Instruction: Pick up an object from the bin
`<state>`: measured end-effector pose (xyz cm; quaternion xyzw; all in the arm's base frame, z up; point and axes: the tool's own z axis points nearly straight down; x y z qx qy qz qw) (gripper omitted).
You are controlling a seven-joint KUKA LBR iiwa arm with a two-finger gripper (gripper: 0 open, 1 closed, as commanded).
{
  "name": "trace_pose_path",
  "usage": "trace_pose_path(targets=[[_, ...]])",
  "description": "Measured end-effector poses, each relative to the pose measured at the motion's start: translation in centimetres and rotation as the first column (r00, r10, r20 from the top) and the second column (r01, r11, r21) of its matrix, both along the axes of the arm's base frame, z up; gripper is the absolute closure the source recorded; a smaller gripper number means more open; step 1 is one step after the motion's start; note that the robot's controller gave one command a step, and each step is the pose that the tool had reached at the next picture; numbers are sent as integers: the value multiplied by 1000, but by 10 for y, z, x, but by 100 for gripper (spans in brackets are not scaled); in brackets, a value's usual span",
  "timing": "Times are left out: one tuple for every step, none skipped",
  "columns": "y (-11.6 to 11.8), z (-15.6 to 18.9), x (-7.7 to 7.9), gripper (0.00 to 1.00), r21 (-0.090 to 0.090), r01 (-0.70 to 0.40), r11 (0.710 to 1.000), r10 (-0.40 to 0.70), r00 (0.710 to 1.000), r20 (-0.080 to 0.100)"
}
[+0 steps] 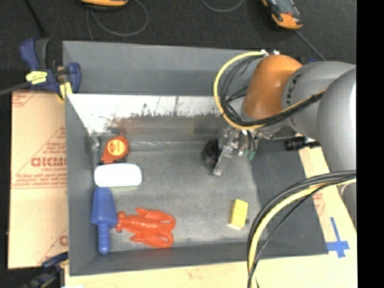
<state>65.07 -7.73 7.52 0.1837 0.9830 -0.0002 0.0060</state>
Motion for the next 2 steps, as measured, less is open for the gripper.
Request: trace_pose_path(targets=[[0,2,0,100,0,0,1000,0,1000,-1],[0,12,-1,100,1,0,1000,0,1000,-8]])
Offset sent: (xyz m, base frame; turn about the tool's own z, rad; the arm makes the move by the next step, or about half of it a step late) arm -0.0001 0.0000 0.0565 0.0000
